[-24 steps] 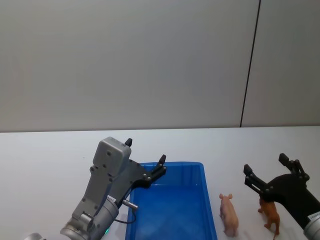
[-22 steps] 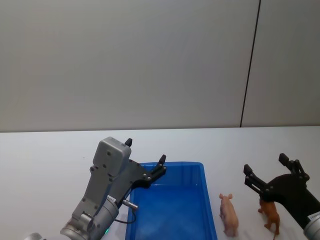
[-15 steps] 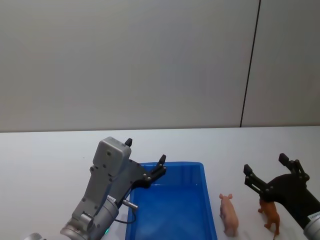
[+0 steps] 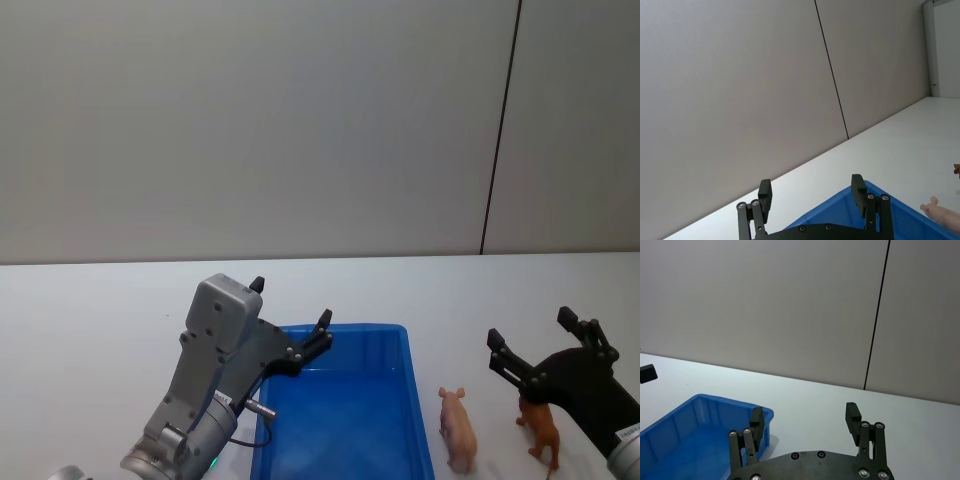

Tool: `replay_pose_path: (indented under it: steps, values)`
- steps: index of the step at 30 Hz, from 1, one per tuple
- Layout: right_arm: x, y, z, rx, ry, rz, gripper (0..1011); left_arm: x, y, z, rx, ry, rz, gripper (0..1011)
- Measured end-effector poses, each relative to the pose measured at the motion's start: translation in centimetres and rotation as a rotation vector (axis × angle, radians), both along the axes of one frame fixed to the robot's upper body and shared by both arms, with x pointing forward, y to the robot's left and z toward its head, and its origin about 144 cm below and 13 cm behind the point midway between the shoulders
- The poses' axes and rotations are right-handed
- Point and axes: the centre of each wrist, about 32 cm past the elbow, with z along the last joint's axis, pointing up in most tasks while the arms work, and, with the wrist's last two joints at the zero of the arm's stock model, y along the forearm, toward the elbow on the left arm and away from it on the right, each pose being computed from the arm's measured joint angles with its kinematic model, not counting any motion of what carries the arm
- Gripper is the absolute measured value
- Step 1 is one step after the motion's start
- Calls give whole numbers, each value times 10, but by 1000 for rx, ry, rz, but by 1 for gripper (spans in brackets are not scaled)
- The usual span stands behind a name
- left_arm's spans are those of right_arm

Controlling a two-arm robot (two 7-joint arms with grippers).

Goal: Pick up the two dolls from the table and place them into the box.

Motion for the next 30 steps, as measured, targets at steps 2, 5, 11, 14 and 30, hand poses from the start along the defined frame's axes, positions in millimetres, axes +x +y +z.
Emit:
replay_pose_path:
  steps: [2, 5, 11, 14, 30]
  values:
    - [0, -1, 0, 0, 0, -1, 1001, 0, 0, 0, 0, 0, 0, 1001]
    - [1, -3, 0, 0, 1, 0, 1001, 0, 0, 0, 0, 0, 0, 1002]
    - [0, -15, -3, -4, 15, 5, 1001, 0, 0, 0, 0, 0, 0, 1001]
    - [0, -20, -4, -7, 23, 6, 1001, 0, 0, 0, 0, 0, 0, 1001]
    - [-7, -50, -21, -91, 156, 8, 1001, 0, 0, 0, 0, 0, 0, 1001]
